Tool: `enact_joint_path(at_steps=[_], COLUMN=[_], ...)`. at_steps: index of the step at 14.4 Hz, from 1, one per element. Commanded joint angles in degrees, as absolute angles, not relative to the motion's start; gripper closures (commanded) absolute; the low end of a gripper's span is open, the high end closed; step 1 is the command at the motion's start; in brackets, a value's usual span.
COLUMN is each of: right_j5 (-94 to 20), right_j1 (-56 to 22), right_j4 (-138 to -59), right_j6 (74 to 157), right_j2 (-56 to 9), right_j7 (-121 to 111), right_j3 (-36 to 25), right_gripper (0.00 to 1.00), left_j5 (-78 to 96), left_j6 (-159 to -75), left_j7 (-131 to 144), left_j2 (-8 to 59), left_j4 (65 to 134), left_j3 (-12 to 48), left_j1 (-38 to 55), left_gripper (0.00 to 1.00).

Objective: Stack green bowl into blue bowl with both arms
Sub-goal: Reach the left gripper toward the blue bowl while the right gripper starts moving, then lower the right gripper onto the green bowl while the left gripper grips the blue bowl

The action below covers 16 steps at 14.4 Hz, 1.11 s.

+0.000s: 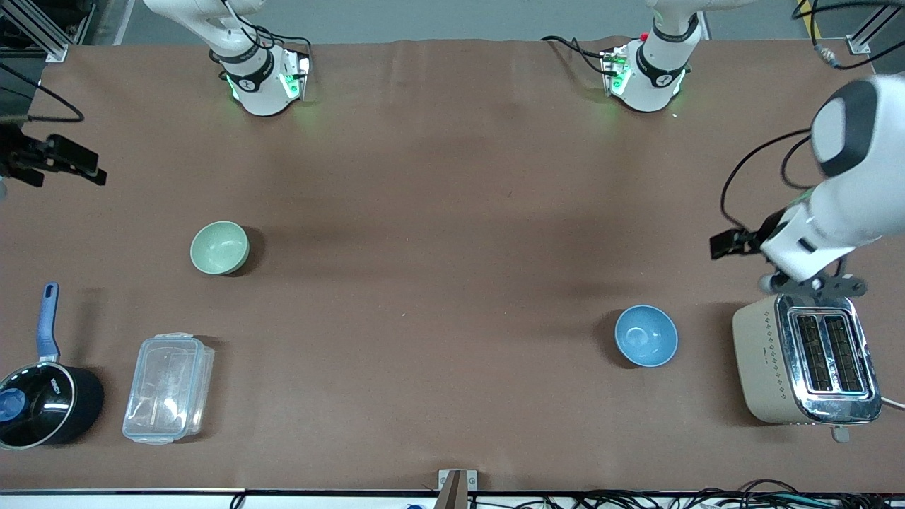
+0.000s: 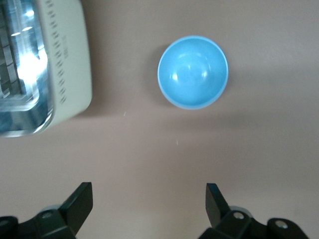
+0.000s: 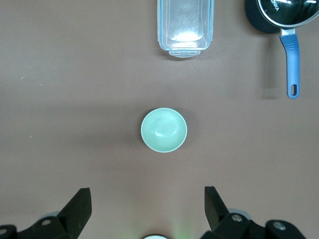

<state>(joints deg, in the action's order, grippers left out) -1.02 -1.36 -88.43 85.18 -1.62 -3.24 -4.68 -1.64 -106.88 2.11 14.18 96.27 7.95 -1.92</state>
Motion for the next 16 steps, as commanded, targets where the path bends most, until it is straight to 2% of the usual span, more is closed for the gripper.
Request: enact_joint_path(at_steps=[1,3,7,9,11,12,13,14,15,16], right_j5=[-0.1,0.0,2.8,2.9,2.9,2.9,2.9,2.8,2.9,2.8], right_j1=[-0.4,-0.4,-0.4,-0.3,-0.3,-0.3,-0.3,-0.3,-0.3,-0.3], right_j4=[-104.8,-116.3,-134.5,-141.0,-145.2,-146.8,-147.8,-148.4,-148.5,-148.6], right_j6=[100.2,112.0,134.6,145.0,154.5,159.6,163.3,165.6,167.0,167.3], right_j2=[-0.1,2.4,2.7,2.0,-1.3,-3.6,-5.5,-7.4,-8.6,-9.3], right_j7=[-4.4,-5.3,-6.6,-8.7,-10.4,-10.5,-10.5,-10.5,-10.5,-10.5], right_j3=[-4.8,-5.4,-6.7,-8.2,-9.6,-9.7,-9.8,-9.8,-9.8,-9.8], right_gripper=[0.0,0.0,0.0,0.0,0.0,0.0,0.0,0.0,0.01,0.04], left_j5=[-2.6,-4.7,-5.1,-4.7,-4.8,-4.8,-4.8,-4.7,-4.7,-4.8], left_j6=[-121.5,-132.0,-143.4,-146.4,-147.0,-147.3,-147.6,-147.9,-147.9,-147.9], left_j7=[2.8,2.9,3.2,5.6,8.7,9.7,10.5,11.2,12.5,14.4], left_j2=[16.1,21.2,29.8,32.2,34.4,35.2,35.9,36.4,36.7,36.9], left_j4=[105.3,107.0,106.7,106.0,104.6,104.1,103.7,103.4,103.3,103.3], left_j3=[7.8,7.9,8.2,8.3,8.6,8.6,8.6,8.6,8.6,8.6], left_j1=[-2.1,-3.8,-4.6,-4.0,-3.5,-3.2,-2.9,-2.4,-1.9,-1.5], left_gripper=[0.0,0.0,0.0,0.0,0.01,0.08,0.21,0.37,0.58,0.73])
